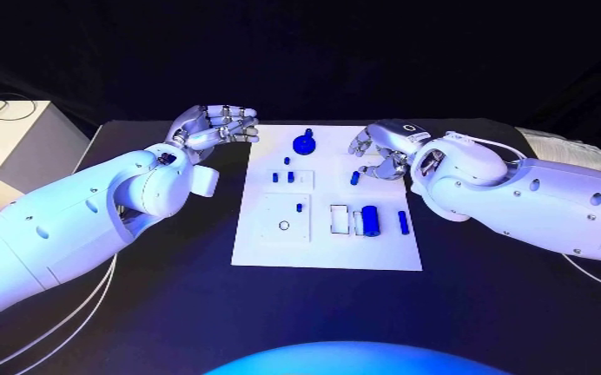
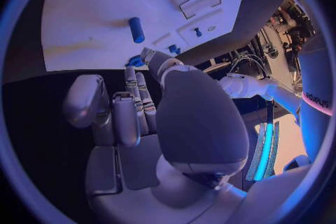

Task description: Assemble the parts on the task board

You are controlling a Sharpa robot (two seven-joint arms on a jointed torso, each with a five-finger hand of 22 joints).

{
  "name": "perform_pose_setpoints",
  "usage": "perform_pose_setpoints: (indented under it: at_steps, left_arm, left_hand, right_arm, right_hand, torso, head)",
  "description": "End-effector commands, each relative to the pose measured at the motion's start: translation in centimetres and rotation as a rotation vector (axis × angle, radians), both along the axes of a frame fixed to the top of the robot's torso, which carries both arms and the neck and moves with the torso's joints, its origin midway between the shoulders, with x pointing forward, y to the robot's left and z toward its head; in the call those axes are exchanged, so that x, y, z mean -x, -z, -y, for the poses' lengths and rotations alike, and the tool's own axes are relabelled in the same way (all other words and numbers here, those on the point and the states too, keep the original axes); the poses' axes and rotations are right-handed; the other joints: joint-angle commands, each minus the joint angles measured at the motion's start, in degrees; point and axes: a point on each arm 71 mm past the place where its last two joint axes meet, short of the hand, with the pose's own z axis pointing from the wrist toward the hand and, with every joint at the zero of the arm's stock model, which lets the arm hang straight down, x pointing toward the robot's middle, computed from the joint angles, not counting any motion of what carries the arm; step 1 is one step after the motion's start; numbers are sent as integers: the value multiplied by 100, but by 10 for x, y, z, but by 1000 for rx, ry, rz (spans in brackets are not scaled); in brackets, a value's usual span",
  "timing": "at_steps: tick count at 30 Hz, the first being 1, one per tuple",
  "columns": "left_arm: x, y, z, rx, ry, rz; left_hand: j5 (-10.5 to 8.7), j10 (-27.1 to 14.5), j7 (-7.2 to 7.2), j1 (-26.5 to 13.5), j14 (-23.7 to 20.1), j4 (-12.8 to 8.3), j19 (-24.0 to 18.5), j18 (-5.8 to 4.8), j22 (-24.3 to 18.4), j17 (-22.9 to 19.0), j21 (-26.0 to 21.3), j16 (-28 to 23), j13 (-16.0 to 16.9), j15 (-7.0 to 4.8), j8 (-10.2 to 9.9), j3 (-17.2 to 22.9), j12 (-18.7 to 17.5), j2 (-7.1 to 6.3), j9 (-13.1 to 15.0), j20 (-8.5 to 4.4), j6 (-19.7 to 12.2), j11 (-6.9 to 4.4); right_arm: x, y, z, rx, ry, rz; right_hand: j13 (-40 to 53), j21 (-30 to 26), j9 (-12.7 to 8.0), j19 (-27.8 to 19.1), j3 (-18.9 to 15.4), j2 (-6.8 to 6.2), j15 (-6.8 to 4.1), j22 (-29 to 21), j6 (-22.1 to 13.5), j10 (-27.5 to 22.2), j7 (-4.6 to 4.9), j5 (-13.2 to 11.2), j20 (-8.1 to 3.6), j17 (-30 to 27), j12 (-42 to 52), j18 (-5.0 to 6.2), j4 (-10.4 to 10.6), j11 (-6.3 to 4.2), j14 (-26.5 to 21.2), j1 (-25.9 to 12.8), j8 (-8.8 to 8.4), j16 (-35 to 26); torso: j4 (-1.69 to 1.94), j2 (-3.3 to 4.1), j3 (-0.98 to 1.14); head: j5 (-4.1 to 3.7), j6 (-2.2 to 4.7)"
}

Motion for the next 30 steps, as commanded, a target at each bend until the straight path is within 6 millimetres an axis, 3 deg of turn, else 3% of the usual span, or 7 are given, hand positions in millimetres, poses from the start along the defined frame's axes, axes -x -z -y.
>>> perform_pose_setpoints:
  at_steps: [1, 13, 21, 26, 30]
  left_arm:
    - [1, 0, 2, 6, 17, 4]
    - [1, 1, 2, 5, 18, 4]
    - [1, 1, 2, 4, 16, 4]
    - [1, 1, 2, 3, 16, 3]
    - [1, 1, 1, 2, 15, 3]
  left_hand:
    - [-7, -10, 20, 28, 36, -5, 29, 65, -5, 8, -35, -33, 7, -2, 12, -25, -37, 15, -4, -1, 1, 28]
    - [-8, -8, 19, 29, 40, -3, 35, 65, -9, 12, -40, -38, 7, -3, 15, -28, -36, 17, -5, -2, 4, 27]
    - [-8, -8, 19, 29, 40, -3, 35, 65, -9, 12, -40, -38, 7, -3, 15, -28, -36, 17, -5, -2, 4, 27]
    - [-8, -8, 19, 29, 40, -3, 35, 65, -9, 12, -40, -38, 7, -3, 15, -28, -36, 17, -5, -2, 4, 27]
    - [-8, -8, 19, 29, 40, -3, 35, 65, -9, 12, -40, -38, 7, -3, 15, -28, -36, 17, -5, -2, 4, 27]
  right_arm:
    - [-1, 6, 0, 106, -25, -39]
    - [-4, 16, -7, 157, -39, -64]
    - [-3, 22, -10, 167, -43, -80]
    - [-3, 25, -13, 164, -43, -82]
    - [-3, 26, -13, 163, -41, -78]
  right_hand:
    - [3, -17, -10, 45, -74, -86, -53, -8, -5, -57, -83, -29, -10, -6, -34, 61, 16, -9, 240, 4, -33, 23]
    - [13, -28, -12, 43, -129, -58, -55, -13, 22, -48, -123, -27, -12, -27, -28, 62, 29, -14, 234, 31, -19, 13]
    - [32, -21, -5, 52, -58, -12, -82, -2, 145, 132, -104, 6, -32, -27, 51, 62, 64, -48, 234, 82, 40, 16]
    - [28, 20, 13, 72, 227, 23, -108, 36, 325, 327, -75, -6, -55, -15, 86, 51, 126, -68, 241, 101, 125, 28]
    - [49, 102, 65, 98, 634, 102, -143, 107, 584, 632, -95, -203, -84, 8, 112, 37, 160, -115, 250, 116, 258, 49]
  torso:
    - [5, 7, 1]
    - [21, 5, -9]
    - [9, 11, -8]
    - [11, 8, -4]
    - [12, 5, -4]
  head:
    - [-12, -1]
    - [-14, -33]
    - [0, -52]
    - [-2, -63]
    - [-1, -72]
